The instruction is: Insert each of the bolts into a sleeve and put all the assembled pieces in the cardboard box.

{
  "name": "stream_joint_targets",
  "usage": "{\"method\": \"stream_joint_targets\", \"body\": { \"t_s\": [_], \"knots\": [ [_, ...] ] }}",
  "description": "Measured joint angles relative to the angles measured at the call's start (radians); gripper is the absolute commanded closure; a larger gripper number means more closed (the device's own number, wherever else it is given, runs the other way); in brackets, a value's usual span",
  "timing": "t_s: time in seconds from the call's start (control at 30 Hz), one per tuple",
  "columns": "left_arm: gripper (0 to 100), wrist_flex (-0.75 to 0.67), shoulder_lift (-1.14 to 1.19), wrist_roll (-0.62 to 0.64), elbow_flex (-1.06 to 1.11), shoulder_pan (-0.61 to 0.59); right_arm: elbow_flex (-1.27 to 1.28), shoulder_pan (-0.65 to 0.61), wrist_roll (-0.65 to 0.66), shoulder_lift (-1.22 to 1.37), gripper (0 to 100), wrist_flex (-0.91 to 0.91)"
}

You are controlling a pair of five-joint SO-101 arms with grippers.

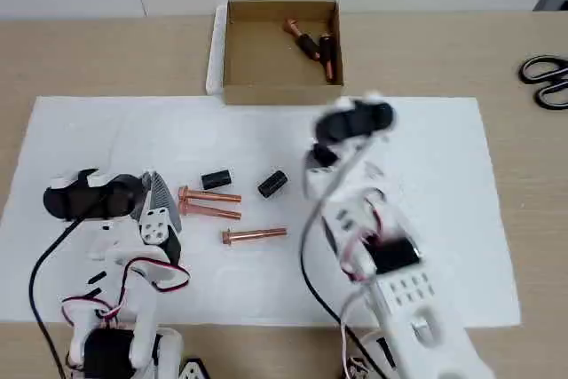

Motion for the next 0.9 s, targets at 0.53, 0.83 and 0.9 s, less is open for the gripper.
{"method": "stream_joint_targets", "body": {
  "t_s": [0.53,0.83,0.9],
  "knots": [
    [97,0.304,0.244,0.002,-0.575,0.009,0.468,0.230,-0.002,-0.824,99.4,0.109],
    [97,0.470,0.819,0.333,-0.804,0.009,0.466,0.218,-0.002,-0.841,99.4,0.236],
    [97,0.514,0.936,0.436,-0.858,0.009,0.466,0.218,-0.002,-0.841,99.4,0.236]
  ]
}}
